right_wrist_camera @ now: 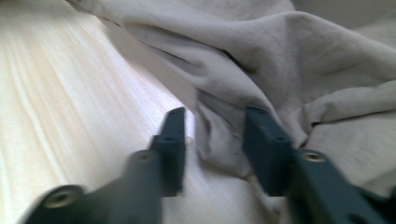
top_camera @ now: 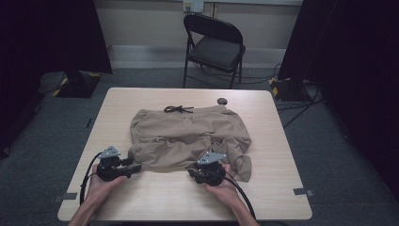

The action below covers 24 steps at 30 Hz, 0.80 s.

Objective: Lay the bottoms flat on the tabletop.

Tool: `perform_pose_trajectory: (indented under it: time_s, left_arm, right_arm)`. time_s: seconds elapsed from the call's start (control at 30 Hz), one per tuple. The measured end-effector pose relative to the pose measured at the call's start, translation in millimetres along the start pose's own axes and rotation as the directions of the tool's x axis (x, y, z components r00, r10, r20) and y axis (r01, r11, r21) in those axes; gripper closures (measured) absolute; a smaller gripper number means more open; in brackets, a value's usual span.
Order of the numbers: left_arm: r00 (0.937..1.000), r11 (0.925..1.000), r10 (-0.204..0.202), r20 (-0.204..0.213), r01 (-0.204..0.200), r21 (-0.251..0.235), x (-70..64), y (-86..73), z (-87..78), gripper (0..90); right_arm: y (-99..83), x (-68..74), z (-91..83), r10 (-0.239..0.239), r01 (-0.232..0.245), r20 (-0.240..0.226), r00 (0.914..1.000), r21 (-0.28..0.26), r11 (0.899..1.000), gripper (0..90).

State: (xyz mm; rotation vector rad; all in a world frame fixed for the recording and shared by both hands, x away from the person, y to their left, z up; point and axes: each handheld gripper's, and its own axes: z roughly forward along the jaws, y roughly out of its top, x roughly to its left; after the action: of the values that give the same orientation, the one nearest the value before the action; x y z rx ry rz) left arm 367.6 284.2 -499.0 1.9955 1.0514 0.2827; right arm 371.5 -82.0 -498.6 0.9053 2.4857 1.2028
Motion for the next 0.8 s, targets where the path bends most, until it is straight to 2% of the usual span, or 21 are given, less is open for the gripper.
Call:
perform_pose_trajectory:
  time_s: [0.1,0.17,0.23,0.33,0.43,0.5,0.6,0.7,0.73,0.8]
  left_arm:
    - [0.9998,0.9997,0.02,-0.004,-0.02,0.01,-2.2,-3.1,-3.6,65.4]
    - [0.9998,0.9997,0.018,0.004,-0.018,0.018,-1.3,-5.8,-7.0,78.2]
    - [0.9997,0.9996,0.009,0.021,-0.009,0.028,-1.6,-8.5,-10.6,85.6]
    - [0.9982,0.9995,-0.012,0.059,0.01,0.031,-6.2,-14.4,-20.2,87.2]
    - [0.996,0.9997,-0.019,0.087,0.02,-0.011,-11.9,-17.7,-37.1,87.4]
    - [0.9937,0.9972,-0.029,0.108,0.036,-0.065,-16.1,-19.9,-53.6,87.4]
    - [0.9923,0.9939,-0.014,0.123,0.028,-0.107,-23.9,-22.4,-72.6,87.4]
    - [0.989,0.9922,-0.006,0.148,0.024,-0.122,-31.2,-24.3,-83.3,87.1]
    - [0.9882,0.9921,0.003,0.153,0.016,-0.124,-33.3,-24.2,-86.1,86.5]
    - [0.987,0.9894,-0.003,0.16,0.026,-0.143,-33.9,-22.2,-88.1,77.8]
  right_arm:
    - [-3.3,-0.4,-4.1,0.025,-0.025,-0.041,0.9988,0.005,1.0,82.7]
    - [-6.3,2.1,-7.4,0.029,-0.029,-0.068,0.9972,0.007,1.0,86.1]
    - [-8.0,7.5,-10.4,0.023,-0.022,-0.089,0.9958,0.014,1.0,86.8]
    - [-7.3,16.5,-13.7,-0.001,0.003,-0.112,0.9937,0.02,1.0,87.6]
    - [-2.5,26.3,-20.7,-0.017,0.017,-0.145,0.9893,0.0,1.0,87.7]
    - [0.9,31.4,-26.4,-0.021,0.018,-0.164,0.9863,-0.02,1.0,87.8]
    - [4.2,39.7,-35.9,-0.03,0.022,-0.185,0.9823,-0.044,0.999,87.8]
    - [4.3,51.8,-48.1,-0.054,0.043,-0.206,0.977,-0.058,0.997,87.8]
    - [3.8,54.7,-51.0,-0.061,0.05,-0.21,0.9758,-0.058,0.997,87.8]
    - [1.2,61.3,-58.6,-0.073,0.061,-0.225,0.9716,-0.059,0.996,87.7]
